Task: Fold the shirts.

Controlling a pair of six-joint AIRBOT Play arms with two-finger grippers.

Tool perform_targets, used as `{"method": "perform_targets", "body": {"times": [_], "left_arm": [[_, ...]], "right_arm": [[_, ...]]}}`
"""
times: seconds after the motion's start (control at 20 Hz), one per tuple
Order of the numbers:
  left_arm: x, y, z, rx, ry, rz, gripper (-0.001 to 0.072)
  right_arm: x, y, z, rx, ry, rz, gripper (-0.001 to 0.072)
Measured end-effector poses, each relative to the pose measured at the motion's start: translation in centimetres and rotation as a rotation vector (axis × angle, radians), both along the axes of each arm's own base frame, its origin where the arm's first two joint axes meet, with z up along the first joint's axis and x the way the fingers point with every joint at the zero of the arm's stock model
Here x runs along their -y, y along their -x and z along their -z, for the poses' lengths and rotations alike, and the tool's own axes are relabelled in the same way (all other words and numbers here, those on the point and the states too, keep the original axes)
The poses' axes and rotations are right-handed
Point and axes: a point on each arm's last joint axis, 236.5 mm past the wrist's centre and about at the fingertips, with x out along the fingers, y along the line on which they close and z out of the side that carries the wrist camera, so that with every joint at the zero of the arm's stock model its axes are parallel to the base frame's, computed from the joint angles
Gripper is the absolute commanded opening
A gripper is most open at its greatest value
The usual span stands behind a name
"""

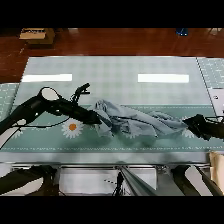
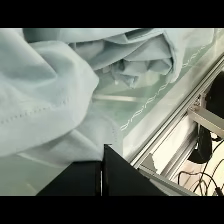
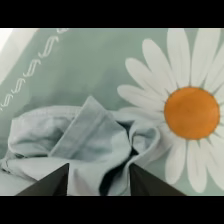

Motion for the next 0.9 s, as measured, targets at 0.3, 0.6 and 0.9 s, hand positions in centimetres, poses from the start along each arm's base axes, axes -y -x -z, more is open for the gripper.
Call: {"method": "perform_targets", "body": {"times": [0.3,0.6,0.9], "left_arm": [[0.3,-1.7,-1.1,0.064,0.010,-0.018,0.0018],[-0.4,-3.8,-3.4,0.138,0.028,-0.060,0.0018],[-5.4,-10.9,-18.1,0.503,0.111,-0.259,0.0018]], "right_arm": [[-2.2,-0.8,0.6,0.005,0.014,-0.098,0.0044],[-6.3,-3.8,-1.9,0.095,0.012,-0.271,0.0027],[-6.2,-10.3,-18.6,0.503,0.157,-0.322,0.0027]]}}
